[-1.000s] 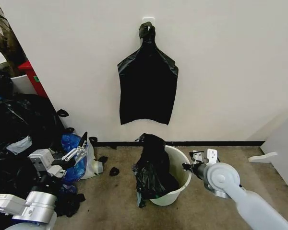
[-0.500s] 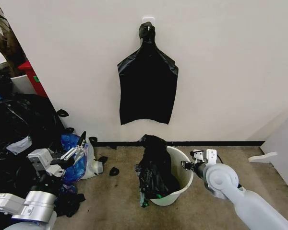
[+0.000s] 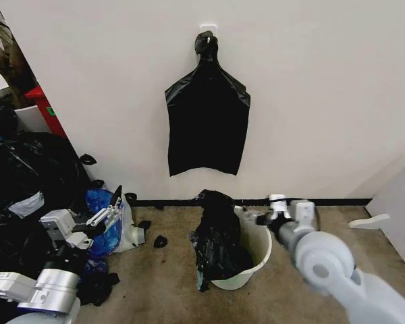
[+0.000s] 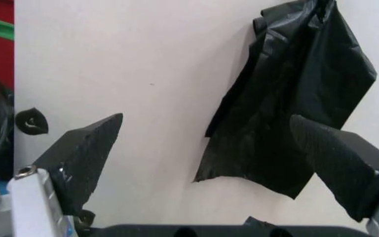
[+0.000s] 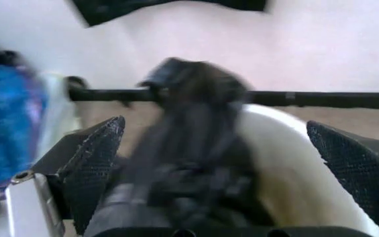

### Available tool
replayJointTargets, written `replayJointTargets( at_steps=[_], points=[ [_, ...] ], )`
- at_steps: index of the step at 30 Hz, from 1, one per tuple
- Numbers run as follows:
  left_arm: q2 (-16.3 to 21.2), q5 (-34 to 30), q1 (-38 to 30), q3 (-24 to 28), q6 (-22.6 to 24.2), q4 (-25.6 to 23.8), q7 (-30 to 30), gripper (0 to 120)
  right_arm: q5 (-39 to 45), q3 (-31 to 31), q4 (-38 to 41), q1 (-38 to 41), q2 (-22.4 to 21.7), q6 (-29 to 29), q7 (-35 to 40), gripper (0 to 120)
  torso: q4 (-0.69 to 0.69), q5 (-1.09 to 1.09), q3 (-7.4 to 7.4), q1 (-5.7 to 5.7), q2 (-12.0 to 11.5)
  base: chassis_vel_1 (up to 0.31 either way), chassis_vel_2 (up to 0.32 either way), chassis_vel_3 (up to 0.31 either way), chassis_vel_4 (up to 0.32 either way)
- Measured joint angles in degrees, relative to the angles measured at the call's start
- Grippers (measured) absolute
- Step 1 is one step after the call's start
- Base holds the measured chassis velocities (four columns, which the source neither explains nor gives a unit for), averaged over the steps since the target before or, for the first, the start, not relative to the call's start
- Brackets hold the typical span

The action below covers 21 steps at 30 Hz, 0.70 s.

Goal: Place the garbage bag over the trash bin.

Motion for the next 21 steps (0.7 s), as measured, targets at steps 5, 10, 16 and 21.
replayJointTargets(
  at_steps=[5,10,16,21],
  points=[
    [-0.5,0.3,0.2,0.9,-0.4,0.0,0.0,100,-2.6,-4.1,-4.3,1.8,5.0,0.3,0.1,100,0.0,-0.01,0.0,0.0,0.0,0.0,0.0,0.0,0.0],
    [-0.6,0.4,0.2,1.2,-0.7,0.0,0.0,100,-3.5,-5.6,-8.3,2.6,7.3,0.3,-0.2,100,0.0,0.0,0.01,0.0,0.0,0.0,0.0,0.0,0.0],
    [-0.8,0.4,-0.1,1.4,-0.8,0.6,-0.2,100,-3.7,-7.0,-10.6,3.1,8.6,0.3,-0.5,90,0.0,0.0,0.01,0.0,0.0,0.0,0.0,0.0,0.0],
    [-0.8,0.4,-0.1,1.3,-0.9,0.6,-0.3,100,-3.8,-7.1,-11.3,3.2,8.7,0.2,-1.2,77,-0.01,0.0,0.0,0.0,0.0,0.0,0.0,0.0,0.0]
  ],
)
